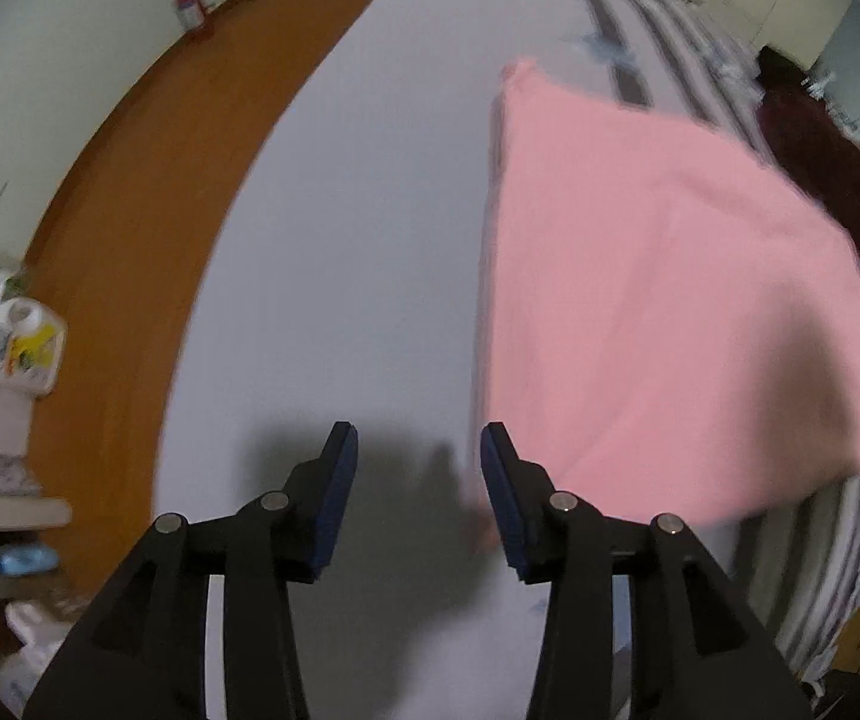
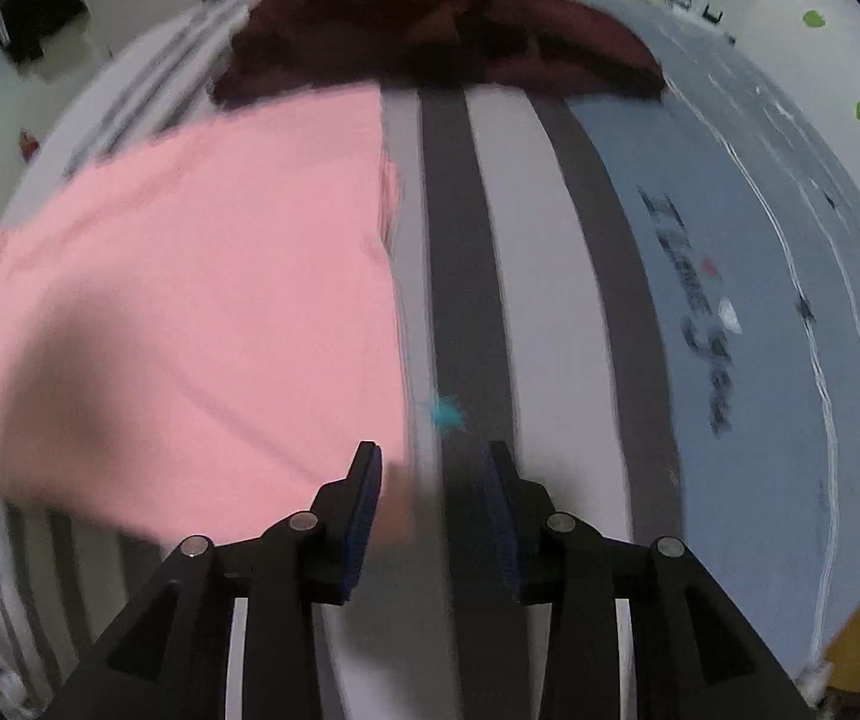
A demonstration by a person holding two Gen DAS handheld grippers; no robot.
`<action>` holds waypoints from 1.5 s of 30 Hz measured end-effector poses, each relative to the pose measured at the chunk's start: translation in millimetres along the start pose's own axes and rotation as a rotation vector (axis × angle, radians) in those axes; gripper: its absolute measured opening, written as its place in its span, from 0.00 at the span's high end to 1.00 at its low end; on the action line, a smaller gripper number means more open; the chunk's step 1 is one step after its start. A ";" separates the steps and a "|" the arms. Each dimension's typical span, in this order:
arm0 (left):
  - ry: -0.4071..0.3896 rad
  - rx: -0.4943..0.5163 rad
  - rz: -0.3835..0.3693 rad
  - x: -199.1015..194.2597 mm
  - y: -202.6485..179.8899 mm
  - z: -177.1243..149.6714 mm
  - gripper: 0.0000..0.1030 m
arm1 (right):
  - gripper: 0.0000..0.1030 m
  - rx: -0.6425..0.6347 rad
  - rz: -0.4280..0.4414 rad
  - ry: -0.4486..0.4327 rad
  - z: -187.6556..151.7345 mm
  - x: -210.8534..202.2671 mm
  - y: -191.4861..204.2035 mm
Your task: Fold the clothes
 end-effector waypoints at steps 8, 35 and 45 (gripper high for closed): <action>-0.018 0.090 -0.134 95.9 -188.6 138.8 0.62 | 0.67 -0.059 0.096 -0.103 61.8 56.3 75.4; 0.061 -0.016 -0.082 84.9 -200.8 86.8 0.51 | 0.47 -0.097 0.062 -0.019 6.1 89.0 55.0; -0.039 -0.060 -0.087 64.1 -187.1 121.8 0.50 | 0.47 -0.050 0.023 -0.049 22.3 59.1 76.6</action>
Point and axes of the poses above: each gripper's, at about its wrist camera, not at the fingertips, and x roughly the way its jaws point, y to its left, z to its top, the point moved 8 cm from there along x, roughly the way its jaws point, and after that the axes turned 10 degrees about -y, right-handed, at the moved point
